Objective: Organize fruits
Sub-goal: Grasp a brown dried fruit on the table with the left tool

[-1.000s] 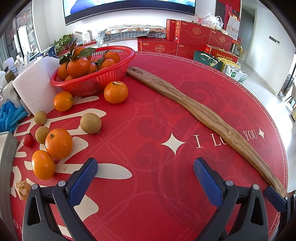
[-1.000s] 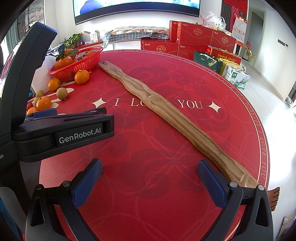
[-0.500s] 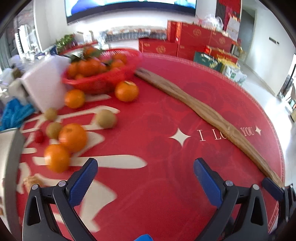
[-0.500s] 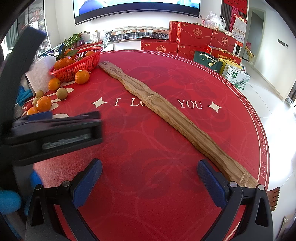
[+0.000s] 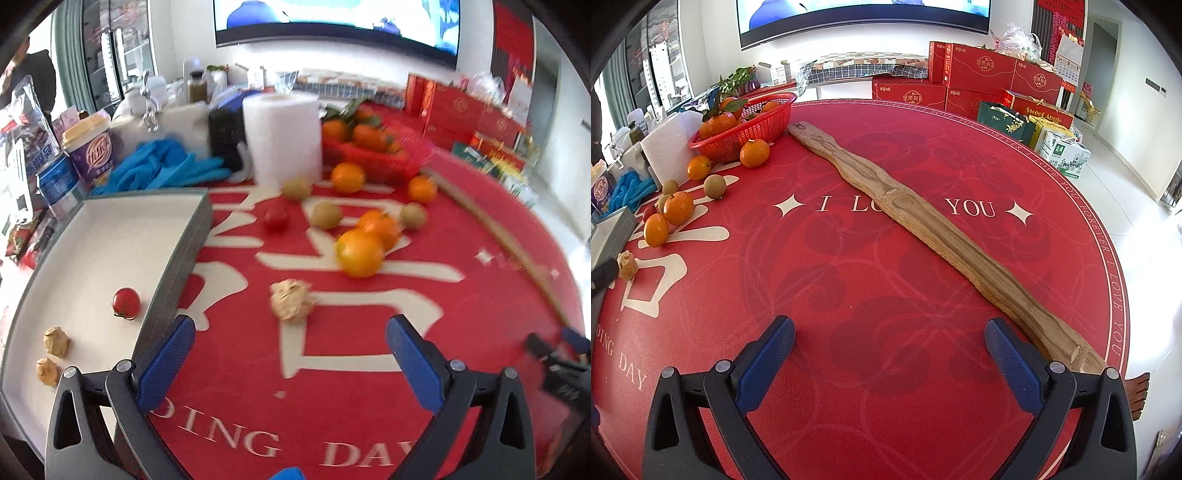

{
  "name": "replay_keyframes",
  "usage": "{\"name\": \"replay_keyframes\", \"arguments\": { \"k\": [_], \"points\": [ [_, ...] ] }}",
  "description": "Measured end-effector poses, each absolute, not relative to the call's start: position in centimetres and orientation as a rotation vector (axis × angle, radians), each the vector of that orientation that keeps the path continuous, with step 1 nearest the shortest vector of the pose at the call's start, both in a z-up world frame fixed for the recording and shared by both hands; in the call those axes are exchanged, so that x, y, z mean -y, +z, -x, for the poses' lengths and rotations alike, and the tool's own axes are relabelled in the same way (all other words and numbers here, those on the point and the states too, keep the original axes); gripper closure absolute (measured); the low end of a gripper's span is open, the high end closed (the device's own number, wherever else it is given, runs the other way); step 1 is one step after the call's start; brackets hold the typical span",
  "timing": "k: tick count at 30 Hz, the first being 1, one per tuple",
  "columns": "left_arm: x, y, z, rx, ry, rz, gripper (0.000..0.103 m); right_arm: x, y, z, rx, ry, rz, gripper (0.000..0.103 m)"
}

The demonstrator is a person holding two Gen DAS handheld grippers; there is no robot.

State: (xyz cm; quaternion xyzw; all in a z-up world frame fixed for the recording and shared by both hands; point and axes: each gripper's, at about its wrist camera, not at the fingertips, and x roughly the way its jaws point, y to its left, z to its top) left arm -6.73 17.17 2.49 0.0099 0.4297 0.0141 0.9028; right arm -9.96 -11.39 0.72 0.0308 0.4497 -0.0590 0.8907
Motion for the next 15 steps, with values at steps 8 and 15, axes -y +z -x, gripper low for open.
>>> {"name": "replay_keyframes", "arguments": {
  "k": [8, 15],
  "points": [
    [-16.7, 0.2, 4.3, -0.934, 0.028, -0.062, 0.000, 11.4, 0.7, 10.0, -0.933, -0.122, -0.064, 0.000],
    [-17.5, 0.0, 3.0, -0.962, 0.005, 0.000, 0.000, 11.4, 0.7, 10.0, -0.933, -0.122, -0.065, 0.000]
  ]
}}
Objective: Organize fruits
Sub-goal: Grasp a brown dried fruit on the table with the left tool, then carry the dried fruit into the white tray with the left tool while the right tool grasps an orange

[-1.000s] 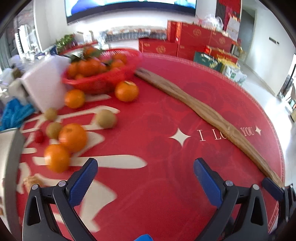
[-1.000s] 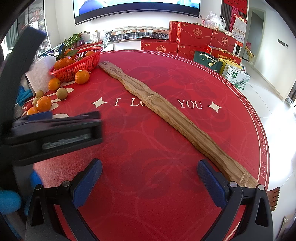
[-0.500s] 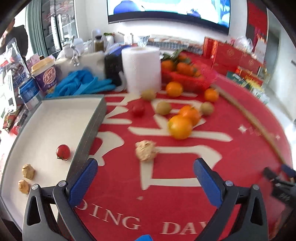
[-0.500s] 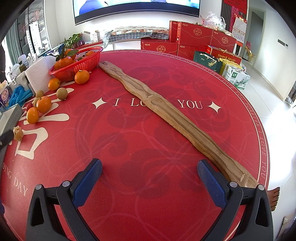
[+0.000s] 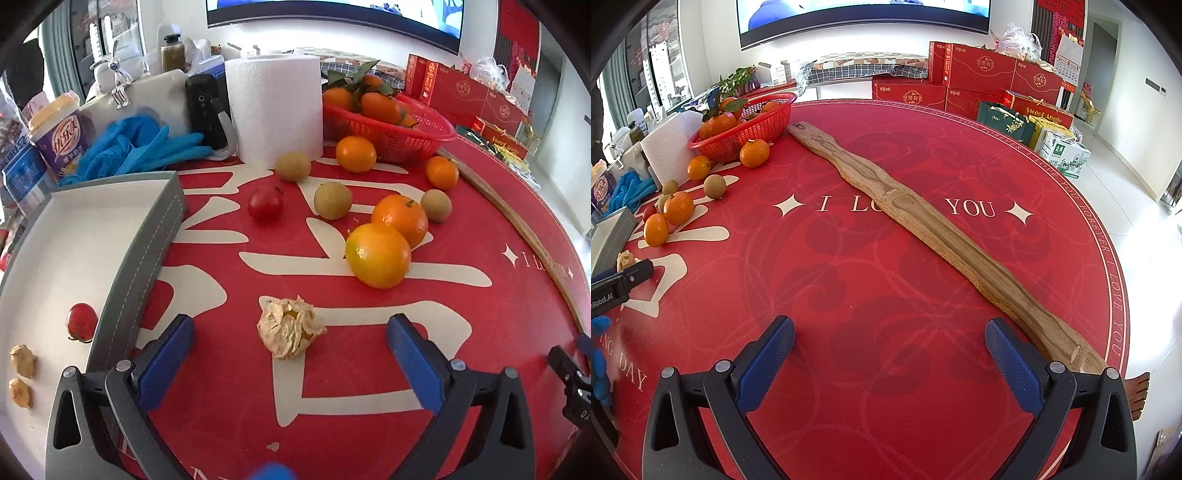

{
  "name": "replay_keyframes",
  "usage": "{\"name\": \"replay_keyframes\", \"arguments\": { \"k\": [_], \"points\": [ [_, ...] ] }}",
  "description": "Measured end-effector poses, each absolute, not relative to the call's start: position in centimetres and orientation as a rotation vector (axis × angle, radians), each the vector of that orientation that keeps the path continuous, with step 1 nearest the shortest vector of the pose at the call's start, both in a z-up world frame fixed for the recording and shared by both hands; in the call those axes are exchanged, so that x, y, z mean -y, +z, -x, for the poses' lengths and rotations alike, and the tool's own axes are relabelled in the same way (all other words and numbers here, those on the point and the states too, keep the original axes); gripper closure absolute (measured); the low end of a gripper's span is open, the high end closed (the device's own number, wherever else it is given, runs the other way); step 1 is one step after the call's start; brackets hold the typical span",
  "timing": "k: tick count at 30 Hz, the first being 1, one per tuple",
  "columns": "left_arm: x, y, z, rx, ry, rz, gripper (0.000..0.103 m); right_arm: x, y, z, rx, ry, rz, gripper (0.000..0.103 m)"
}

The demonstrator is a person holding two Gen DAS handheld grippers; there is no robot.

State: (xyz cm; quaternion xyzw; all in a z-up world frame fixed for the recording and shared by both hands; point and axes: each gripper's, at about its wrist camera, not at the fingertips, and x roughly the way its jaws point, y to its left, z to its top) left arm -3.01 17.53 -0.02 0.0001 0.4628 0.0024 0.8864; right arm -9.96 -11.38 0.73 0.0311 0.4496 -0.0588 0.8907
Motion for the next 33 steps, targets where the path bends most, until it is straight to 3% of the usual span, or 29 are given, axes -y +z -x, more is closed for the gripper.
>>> {"name": "replay_keyframes", "arguments": {
  "k": [4, 6, 8, 10, 20, 33],
  "points": [
    [-17.2, 0.1, 2.7, -0.975, 0.016, 0.005, 0.002, 11.4, 0.7, 10.0, -0.934, -0.122, -0.064, 0.000],
    [-16.9, 0.4, 3.0, -0.960, 0.004, -0.003, 0.014, 11.4, 0.7, 10.0, -0.933, -0.121, -0.064, 0.000],
    [-16.5, 0.9, 3.3, -0.943, -0.016, -0.016, 0.054, 11.4, 0.7, 10.0, -0.933, -0.122, -0.065, 0.000],
    [-16.1, 1.2, 3.3, -0.942, -0.045, -0.028, 0.077, 11.4, 0.7, 10.0, -0.933, -0.122, -0.064, 0.000],
    [-17.2, 3.6, 6.5, -0.858, -0.084, -0.036, 0.077, 10.2, 0.8, 9.1, -0.979, -0.099, -0.058, 0.000],
    [-25.3, 6.4, 9.6, -0.784, 0.058, 0.034, 0.077, -2.9, 1.2, 2.9, -1.004, 0.263, 0.033, 0.000]
  ]
}}
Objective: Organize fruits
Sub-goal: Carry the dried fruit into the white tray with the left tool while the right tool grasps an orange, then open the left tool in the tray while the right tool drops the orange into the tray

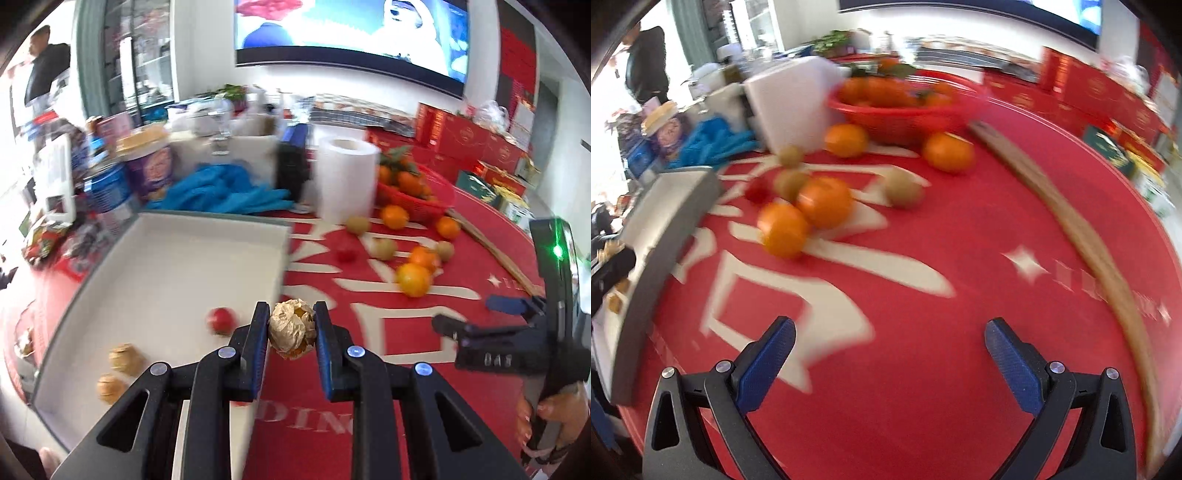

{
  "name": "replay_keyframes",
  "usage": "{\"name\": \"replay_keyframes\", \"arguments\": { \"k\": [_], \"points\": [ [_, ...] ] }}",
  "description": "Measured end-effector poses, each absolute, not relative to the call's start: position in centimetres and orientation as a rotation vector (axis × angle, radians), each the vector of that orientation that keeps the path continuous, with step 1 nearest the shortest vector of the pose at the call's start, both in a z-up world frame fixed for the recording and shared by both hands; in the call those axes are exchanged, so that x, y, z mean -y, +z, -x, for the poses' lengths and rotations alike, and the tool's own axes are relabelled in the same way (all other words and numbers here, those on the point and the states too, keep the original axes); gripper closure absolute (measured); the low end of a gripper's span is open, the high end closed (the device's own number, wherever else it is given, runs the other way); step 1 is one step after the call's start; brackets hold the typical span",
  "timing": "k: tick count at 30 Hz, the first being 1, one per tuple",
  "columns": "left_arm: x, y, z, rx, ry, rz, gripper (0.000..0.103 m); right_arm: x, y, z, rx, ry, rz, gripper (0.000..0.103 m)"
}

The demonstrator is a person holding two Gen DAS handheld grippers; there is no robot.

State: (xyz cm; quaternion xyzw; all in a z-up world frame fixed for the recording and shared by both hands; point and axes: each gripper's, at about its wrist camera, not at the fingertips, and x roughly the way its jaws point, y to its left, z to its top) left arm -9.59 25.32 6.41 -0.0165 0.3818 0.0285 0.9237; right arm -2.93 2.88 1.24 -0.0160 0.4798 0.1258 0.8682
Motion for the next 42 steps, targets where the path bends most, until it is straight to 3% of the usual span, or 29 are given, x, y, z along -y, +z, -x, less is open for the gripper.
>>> {"name": "replay_keyframes", "arguments": {
  "k": [6, 8, 11, 13, 15, 24, 42],
  "points": [
    [-29.1, 5.7, 10.2, -0.793, 0.137, 0.049, 0.077, -5.9, 1.3, 0.7, -0.999, 0.297, 0.001, 0.001],
    [-29.9, 5.4, 10.4, -0.794, 0.156, 0.051, 0.077, -6.6, 1.4, 0.4, -0.994, 0.289, 0.011, 0.008],
    [-30.9, 4.8, 10.6, -0.799, 0.172, 0.056, 0.077, -7.5, 1.7, 0.4, -0.983, 0.265, 0.039, 0.026],
    [-31.4, 4.5, 10.8, -0.803, 0.178, 0.063, 0.077, -7.8, 1.7, 0.5, -0.972, 0.252, 0.071, 0.053],
    [-32.0, 4.0, 11.0, -0.808, 0.184, 0.077, 0.077, -7.8, 1.9, 0.5, -0.970, 0.265, 0.055, 0.067],
    [-33.3, 2.6, 11.8, -0.814, 0.181, 0.152, 0.077, -8.9, 3.7, 1.8, -0.977, 0.350, -0.017, 0.067],
    [-34.9, 2.5, 11.8, -0.848, 0.227, 0.185, 0.077, -21.1, 5.9, 3.5, -0.947, 0.602, 0.090, 0.067]
  ]
}}
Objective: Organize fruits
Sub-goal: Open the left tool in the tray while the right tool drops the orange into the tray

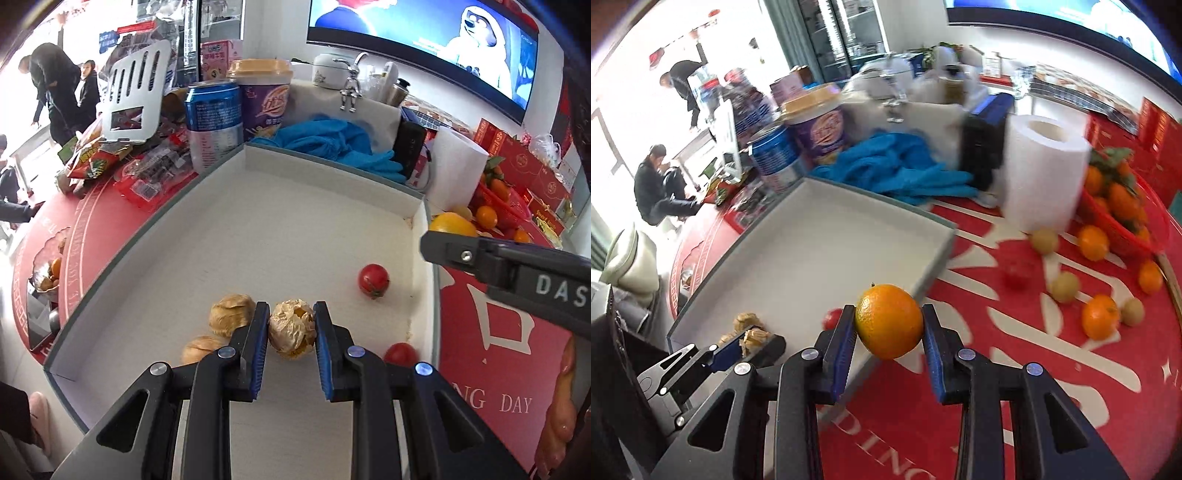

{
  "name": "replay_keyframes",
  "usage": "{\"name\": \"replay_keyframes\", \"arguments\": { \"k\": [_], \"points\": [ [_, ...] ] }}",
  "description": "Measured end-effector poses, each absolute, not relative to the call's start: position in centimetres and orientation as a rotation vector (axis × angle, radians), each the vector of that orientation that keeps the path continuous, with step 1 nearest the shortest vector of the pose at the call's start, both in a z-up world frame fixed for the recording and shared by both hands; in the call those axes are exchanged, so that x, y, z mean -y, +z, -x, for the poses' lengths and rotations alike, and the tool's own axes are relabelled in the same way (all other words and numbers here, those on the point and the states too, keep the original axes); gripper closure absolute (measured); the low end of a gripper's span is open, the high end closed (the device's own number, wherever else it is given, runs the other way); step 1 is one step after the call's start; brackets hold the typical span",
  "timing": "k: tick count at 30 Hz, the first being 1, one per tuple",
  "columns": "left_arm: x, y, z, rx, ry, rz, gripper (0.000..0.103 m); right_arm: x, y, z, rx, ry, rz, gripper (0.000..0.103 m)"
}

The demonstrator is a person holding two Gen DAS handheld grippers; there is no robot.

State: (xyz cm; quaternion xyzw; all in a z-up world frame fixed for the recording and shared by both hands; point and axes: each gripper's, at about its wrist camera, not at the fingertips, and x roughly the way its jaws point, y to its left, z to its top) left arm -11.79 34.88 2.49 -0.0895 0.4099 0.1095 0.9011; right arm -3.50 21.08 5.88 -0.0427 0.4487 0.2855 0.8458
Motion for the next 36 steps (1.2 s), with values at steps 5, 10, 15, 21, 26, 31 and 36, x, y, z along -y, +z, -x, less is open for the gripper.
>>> {"name": "replay_keyframes", "arguments": {
  "k": [5, 10, 15, 21, 26, 31, 36],
  "points": [
    [-35.9, 2.3, 11.8, -0.842, 0.253, 0.200, 0.075, -23.1, 5.2, 2.7, -0.962, 0.620, 0.122, 0.067],
    [-35.6, 2.7, 12.1, -0.801, 0.275, 0.191, 0.049, -24.2, 4.4, 2.0, -0.988, 0.637, 0.144, 0.067],
    [-35.6, 3.4, 12.5, -0.753, 0.285, 0.187, 0.022, -23.8, 5.3, 1.6, -0.965, 0.667, 0.091, 0.021],
    [-35.2, 3.8, 12.7, -0.754, 0.300, 0.181, 0.018, -21.7, 7.9, 2.8, -0.879, 0.598, 0.104, 0.000],
    [-33.5, 5.5, 13.2, -0.731, 0.258, 0.151, 0.017, -16.8, 8.1, 3.0, -0.886, 0.517, 0.022, 0.000],
    [-30.1, 7.0, 13.1, -0.737, 0.140, 0.102, 0.017, -10.3, 7.1, 3.5, -0.921, 0.398, -0.072, 0.000],
    [-24.6, 6.8, 12.4, -0.793, -0.003, 0.046, 0.017, -2.6, 4.5, 4.7, -0.990, 0.232, -0.162, 0.000]
  ]
}}
